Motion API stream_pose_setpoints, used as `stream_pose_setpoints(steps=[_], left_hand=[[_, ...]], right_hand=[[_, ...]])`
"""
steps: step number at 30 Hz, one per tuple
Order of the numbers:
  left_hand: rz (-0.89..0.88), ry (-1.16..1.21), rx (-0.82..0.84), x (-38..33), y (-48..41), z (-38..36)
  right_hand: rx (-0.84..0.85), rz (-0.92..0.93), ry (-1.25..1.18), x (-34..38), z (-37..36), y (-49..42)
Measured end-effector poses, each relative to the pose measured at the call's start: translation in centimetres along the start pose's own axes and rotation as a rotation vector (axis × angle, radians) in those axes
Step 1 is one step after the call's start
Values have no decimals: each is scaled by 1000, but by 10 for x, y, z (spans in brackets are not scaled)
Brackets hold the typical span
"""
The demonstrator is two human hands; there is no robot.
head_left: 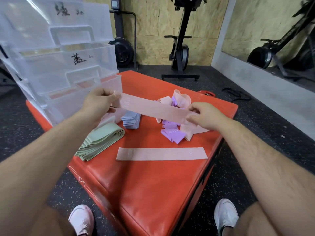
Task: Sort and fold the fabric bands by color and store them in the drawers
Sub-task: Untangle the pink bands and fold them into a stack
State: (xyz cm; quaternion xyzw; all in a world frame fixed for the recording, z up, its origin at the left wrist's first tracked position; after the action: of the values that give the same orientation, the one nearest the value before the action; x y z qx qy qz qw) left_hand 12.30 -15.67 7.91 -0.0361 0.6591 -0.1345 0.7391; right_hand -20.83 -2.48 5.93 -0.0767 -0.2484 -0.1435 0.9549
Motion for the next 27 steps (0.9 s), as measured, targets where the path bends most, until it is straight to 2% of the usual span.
stream_pose_setpoints(steps=[3, 7, 10, 16, 21, 27], left_hand=[[52, -98, 84, 14, 10, 3], [118, -278, 214, 39, 34, 0], [161, -376, 303, 61, 56, -8], [188, -490, 311, 92, 83, -13], [123, -633, 334, 97, 90, -14], [-27, -787, 366, 90, 90, -20]], right_hand=[[22, -36, -60, -18, 10, 7], [162, -104, -154, -35, 0, 25], [235, -124, -125, -42, -11, 38], [277, -89, -6, -44, -25, 55], [293, -61, 129, -45, -41, 58], [340, -81, 172, -54, -59, 60]])
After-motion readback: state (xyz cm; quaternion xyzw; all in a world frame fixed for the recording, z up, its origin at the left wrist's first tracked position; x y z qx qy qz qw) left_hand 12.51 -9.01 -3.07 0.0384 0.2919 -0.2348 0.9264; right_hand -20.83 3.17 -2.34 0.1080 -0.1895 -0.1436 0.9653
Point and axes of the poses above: each hand's wrist, its own y-axis away from the middle knuckle, its own z-axis out of the back of the hand, x = y × z, the point moved 9 cm from there along -y, towards the middle knuckle, and after that the axes turned 6 degrees about -z, right-handed, at the moved point
